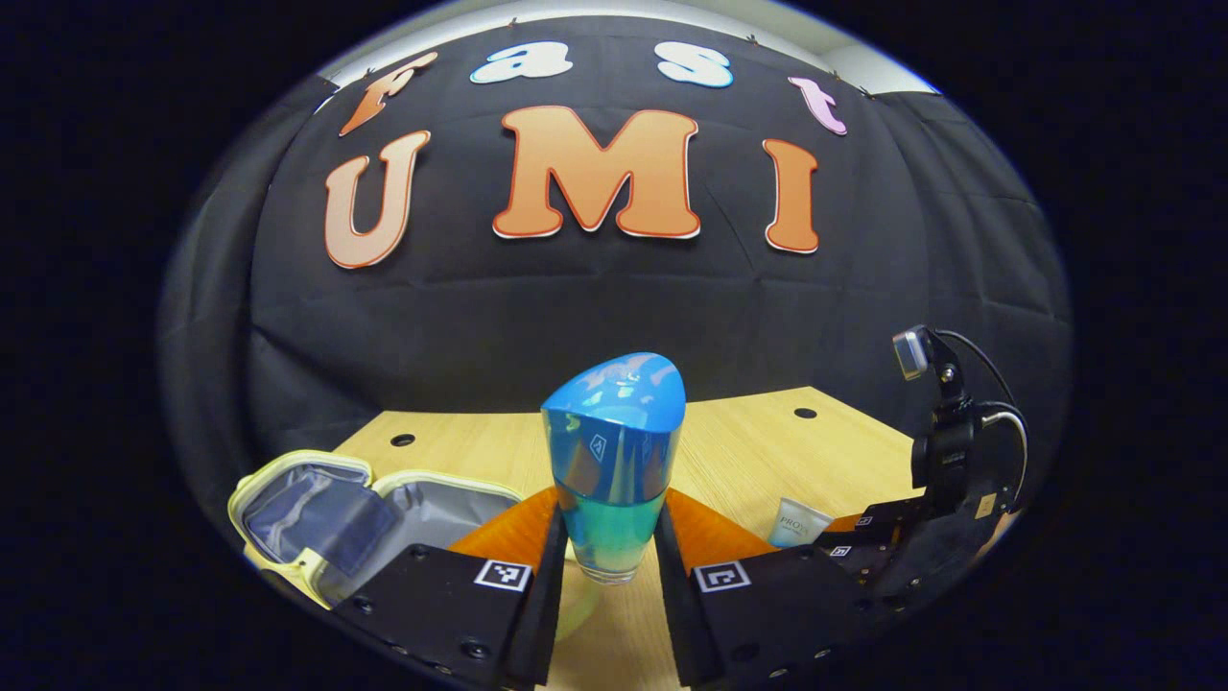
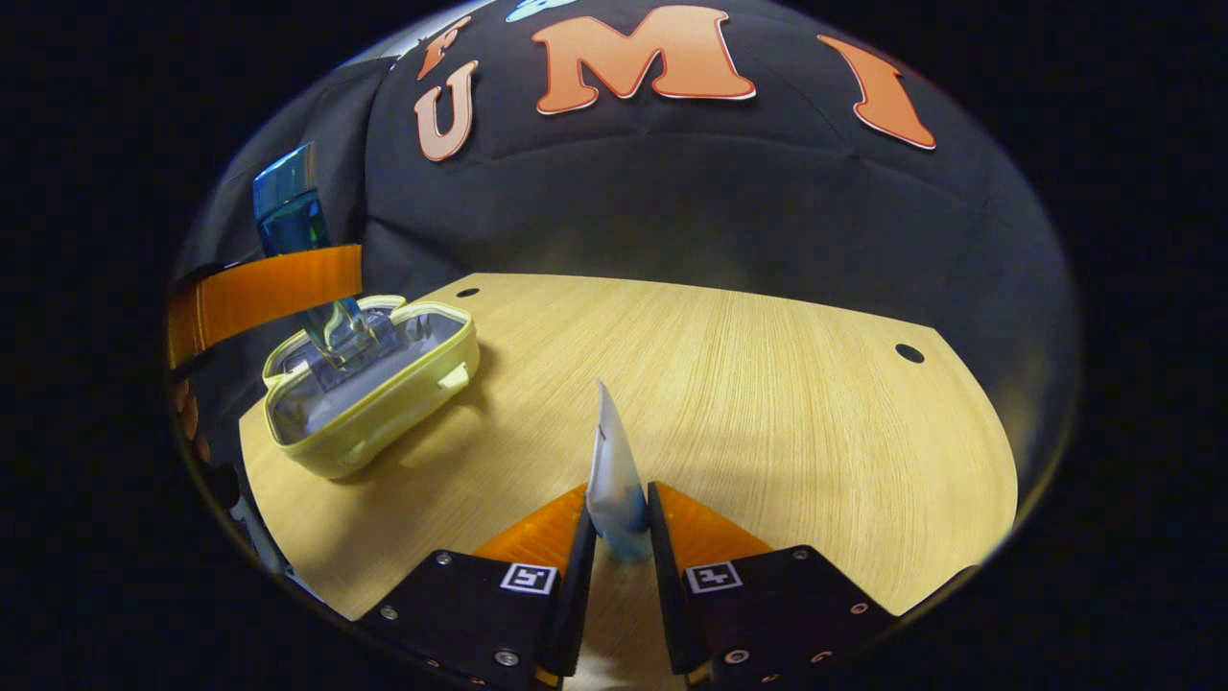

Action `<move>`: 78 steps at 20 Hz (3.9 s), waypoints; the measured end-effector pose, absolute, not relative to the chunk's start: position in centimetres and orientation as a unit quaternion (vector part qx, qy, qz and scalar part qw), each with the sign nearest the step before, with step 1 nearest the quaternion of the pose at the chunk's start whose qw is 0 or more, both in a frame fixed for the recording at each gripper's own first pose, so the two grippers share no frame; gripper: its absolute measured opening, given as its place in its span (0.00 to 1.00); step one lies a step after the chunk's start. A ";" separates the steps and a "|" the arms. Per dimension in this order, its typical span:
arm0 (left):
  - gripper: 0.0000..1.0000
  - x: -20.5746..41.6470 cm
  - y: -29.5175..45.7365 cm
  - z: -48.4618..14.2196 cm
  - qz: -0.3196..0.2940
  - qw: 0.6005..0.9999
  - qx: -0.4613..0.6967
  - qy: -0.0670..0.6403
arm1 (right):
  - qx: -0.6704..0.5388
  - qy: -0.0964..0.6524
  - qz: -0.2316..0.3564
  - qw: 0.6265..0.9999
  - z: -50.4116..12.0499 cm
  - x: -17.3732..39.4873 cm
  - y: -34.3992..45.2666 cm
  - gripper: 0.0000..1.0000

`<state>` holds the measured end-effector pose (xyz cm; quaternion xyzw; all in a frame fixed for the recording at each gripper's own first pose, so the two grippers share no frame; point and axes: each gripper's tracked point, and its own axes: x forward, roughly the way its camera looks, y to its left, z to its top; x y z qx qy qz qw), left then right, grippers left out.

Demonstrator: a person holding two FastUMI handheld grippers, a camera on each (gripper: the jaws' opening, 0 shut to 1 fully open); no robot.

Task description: First open the suitcase, pack the skin care products into it, and then close the suitcase.

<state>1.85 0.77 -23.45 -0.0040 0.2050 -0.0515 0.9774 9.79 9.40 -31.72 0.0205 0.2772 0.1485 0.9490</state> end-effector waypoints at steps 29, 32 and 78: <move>0.47 2.5 22.4 -18.7 -0.058 0.961 -0.003 0.272 | 0.059 0.150 0.177 0.971 -6.3 10.3 26.3 0.33; 0.47 2.1 22.9 -22.8 -0.072 0.944 -0.013 0.323 | 0.057 0.168 0.180 0.967 -8.0 10.4 28.0 0.33; 0.69 0.1 30.2 -30.4 0.000 0.866 0.004 0.499 | 0.087 0.464 0.201 0.858 -29.4 9.9 37.7 0.33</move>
